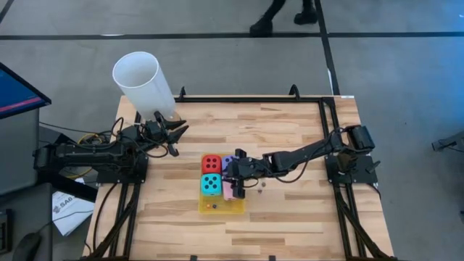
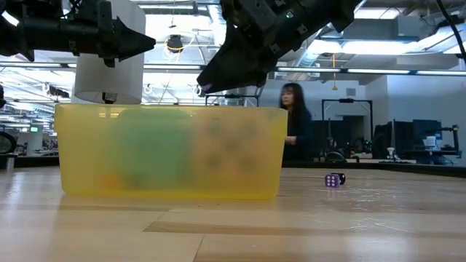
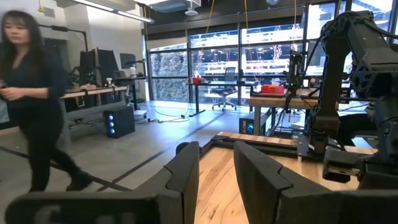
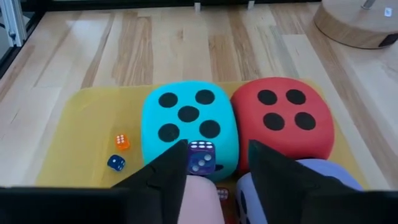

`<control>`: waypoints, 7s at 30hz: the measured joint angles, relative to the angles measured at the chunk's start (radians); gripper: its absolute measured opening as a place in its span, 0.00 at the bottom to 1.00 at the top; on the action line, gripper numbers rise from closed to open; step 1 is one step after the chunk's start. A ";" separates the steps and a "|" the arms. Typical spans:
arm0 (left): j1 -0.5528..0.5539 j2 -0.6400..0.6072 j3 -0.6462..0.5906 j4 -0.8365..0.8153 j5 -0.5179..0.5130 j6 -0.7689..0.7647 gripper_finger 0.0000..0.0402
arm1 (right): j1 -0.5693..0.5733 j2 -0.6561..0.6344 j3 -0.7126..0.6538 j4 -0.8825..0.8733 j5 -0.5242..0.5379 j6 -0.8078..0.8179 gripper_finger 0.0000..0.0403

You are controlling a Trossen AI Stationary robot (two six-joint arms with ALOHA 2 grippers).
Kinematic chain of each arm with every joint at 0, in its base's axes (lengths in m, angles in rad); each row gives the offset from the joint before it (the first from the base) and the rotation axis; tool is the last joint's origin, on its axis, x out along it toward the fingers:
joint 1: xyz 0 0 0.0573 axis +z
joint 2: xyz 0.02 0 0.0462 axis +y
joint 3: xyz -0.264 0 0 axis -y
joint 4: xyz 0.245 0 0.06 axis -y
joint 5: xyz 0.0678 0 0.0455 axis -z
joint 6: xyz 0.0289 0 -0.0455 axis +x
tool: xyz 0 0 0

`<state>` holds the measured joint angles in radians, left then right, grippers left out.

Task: Pick & Place Dice
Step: Put the violet die into the yellow bin, then put the black die into the yellow bin

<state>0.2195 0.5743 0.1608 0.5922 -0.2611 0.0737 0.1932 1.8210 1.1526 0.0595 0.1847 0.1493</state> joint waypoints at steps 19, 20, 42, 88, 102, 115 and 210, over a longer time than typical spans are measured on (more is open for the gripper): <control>0.000 0.000 0.000 0.000 0.000 0.000 0.22 | 0.016 0.000 0.000 -0.056 -0.118 -0.002 0.49; 0.000 0.000 0.000 0.000 0.000 0.000 0.22 | 0.016 0.000 0.000 -0.056 -0.129 -0.003 0.48; 0.000 0.000 0.000 0.000 0.000 0.000 0.22 | 0.016 0.000 0.000 -0.067 -0.143 -0.105 0.52; -0.470 0.648 0.134 0.359 -0.108 -0.002 0.22 | -0.006 0.000 0.000 -0.029 -0.139 -0.097 0.52; -0.545 0.903 0.387 0.076 -0.108 -0.142 0.22 | -0.006 0.000 0.000 -0.029 -0.139 -0.097 0.52; -0.560 0.928 0.397 0.059 -0.155 -0.167 0.22 | -0.006 0.000 0.000 -0.028 -0.139 -0.097 0.52; -0.410 0.946 0.397 0.127 -0.166 -0.184 0.22 | -0.012 -0.190 -0.057 -0.795 -0.132 -0.003 0.42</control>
<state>-0.1902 1.5207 0.5579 0.7188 -0.4267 -0.1101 0.1810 1.6311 1.0953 -0.7352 0.0525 0.1468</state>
